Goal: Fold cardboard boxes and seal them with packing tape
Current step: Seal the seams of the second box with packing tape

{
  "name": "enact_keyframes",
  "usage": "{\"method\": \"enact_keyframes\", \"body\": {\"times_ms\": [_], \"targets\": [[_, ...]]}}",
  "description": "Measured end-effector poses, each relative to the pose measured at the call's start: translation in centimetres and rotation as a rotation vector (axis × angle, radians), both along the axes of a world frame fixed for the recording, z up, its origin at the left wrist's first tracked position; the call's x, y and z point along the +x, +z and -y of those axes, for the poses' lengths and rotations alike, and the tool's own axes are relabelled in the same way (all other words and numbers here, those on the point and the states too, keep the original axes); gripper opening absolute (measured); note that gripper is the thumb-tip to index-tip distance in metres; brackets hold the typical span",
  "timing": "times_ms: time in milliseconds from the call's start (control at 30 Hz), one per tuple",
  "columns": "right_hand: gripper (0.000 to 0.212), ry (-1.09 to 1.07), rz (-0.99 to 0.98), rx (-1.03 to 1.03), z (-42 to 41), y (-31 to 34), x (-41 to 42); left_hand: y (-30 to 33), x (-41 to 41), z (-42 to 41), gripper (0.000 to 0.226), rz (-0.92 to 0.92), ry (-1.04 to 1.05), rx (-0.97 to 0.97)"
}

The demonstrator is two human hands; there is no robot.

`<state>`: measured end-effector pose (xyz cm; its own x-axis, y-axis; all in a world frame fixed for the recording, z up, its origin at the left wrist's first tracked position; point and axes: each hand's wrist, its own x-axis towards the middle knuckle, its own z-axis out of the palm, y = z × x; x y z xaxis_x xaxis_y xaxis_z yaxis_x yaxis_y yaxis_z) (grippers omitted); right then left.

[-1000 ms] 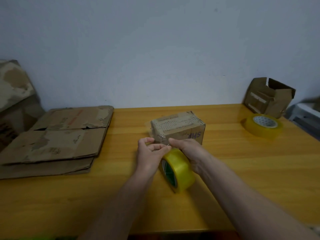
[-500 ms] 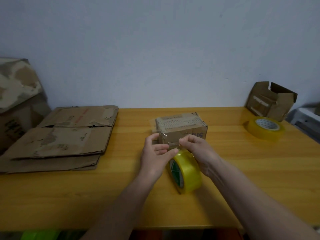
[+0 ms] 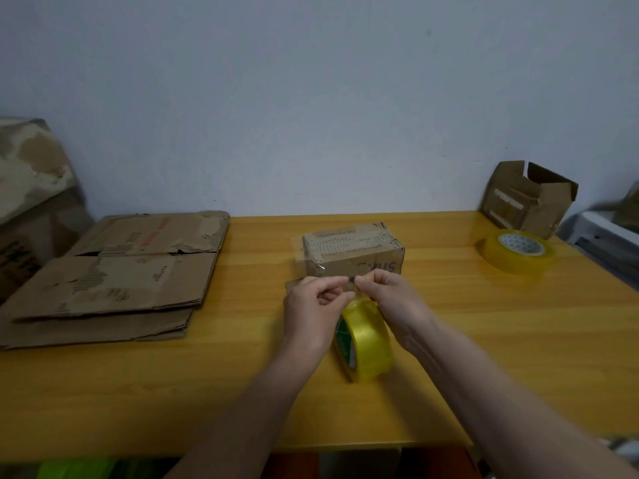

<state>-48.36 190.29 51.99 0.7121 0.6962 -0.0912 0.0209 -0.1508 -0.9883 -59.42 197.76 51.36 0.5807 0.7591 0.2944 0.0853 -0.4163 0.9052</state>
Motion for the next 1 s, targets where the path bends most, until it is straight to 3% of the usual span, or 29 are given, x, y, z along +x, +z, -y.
{"method": "enact_keyframes", "body": {"times_ms": [200,400,600,800,1000], "targets": [[0.022,-0.001,0.05,-0.069,-0.03,0.09,-0.09,0.08,0.4,-0.18,0.024,-0.114,0.006,0.075],[0.023,-0.031,0.077,-0.082,0.01,0.3,-0.17,0.17,0.09,-0.12,0.033,-0.057,-0.002,-0.14],[0.022,-0.042,0.084,-0.092,0.05,0.51,-0.37,0.35,0.12,0.25,0.016,-0.068,-0.011,-0.078],[0.023,-0.042,0.105,-0.109,0.3,0.79,-0.38,0.35,0.52,0.42,0.019,-0.058,0.021,-0.039],[0.026,-0.013,0.178,-0.136,0.75,0.87,-0.35,-0.03,0.64,0.48,0.009,-0.059,0.048,-0.04]]}}
